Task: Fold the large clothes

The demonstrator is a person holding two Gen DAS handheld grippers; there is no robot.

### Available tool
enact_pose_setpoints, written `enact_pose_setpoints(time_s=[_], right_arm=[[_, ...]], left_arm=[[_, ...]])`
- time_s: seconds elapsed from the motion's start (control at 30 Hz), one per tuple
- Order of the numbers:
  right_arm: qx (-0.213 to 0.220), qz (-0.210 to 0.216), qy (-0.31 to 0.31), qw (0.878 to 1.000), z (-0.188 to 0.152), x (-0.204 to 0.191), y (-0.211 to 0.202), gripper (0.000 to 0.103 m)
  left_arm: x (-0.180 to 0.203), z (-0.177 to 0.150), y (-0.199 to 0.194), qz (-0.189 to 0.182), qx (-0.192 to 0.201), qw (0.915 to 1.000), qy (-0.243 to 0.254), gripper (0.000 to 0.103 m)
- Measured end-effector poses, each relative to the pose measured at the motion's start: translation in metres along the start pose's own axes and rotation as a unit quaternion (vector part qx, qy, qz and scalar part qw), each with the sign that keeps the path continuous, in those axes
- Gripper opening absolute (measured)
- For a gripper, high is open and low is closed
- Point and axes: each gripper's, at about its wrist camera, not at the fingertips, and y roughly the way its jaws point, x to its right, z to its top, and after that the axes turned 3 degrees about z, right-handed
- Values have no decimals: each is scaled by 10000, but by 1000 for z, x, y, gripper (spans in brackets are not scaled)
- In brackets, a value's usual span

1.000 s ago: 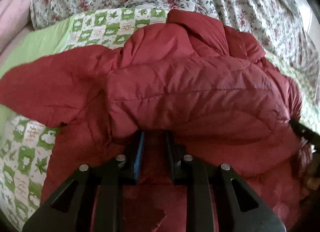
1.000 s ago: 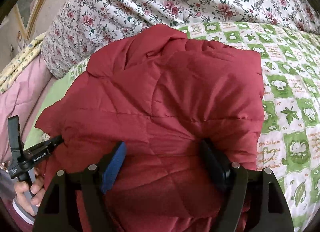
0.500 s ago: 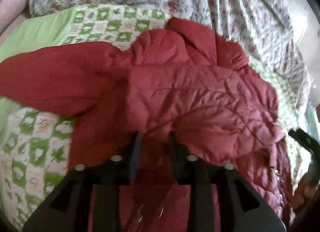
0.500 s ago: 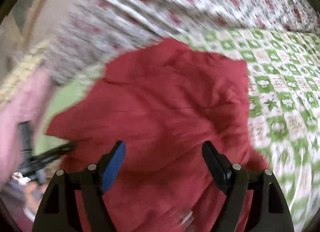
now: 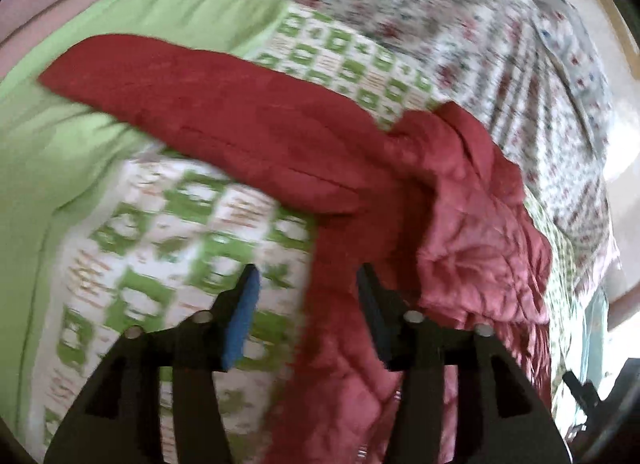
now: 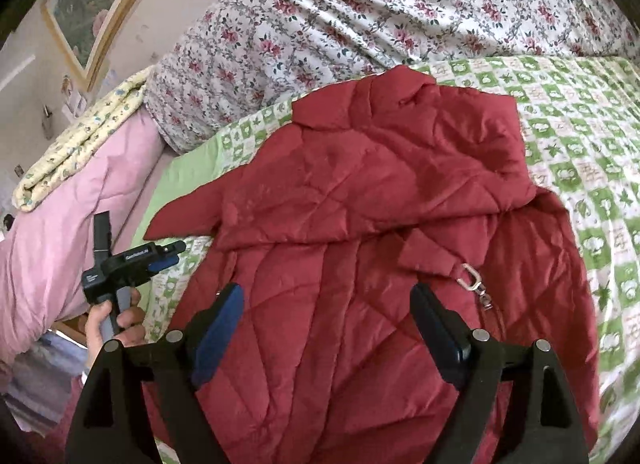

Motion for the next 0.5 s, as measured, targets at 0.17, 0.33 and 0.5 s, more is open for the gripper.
enact_pose_setpoints(time_s=[0.17, 0.33, 0.5], right_arm=[[13, -8, -43, 10000, 1, -8, 1, 87], [-2, -49, -99, 9999, 3, -12, 3, 87], [-39, -76, -101, 9999, 2, -13, 5, 87]], left_arm=[[-40, 15, 9, 75, 2, 9991, -410, 59], [-66, 29, 13, 140, 54, 9978, -649, 59], [-96, 51, 14, 336, 222, 9947, -947, 59]])
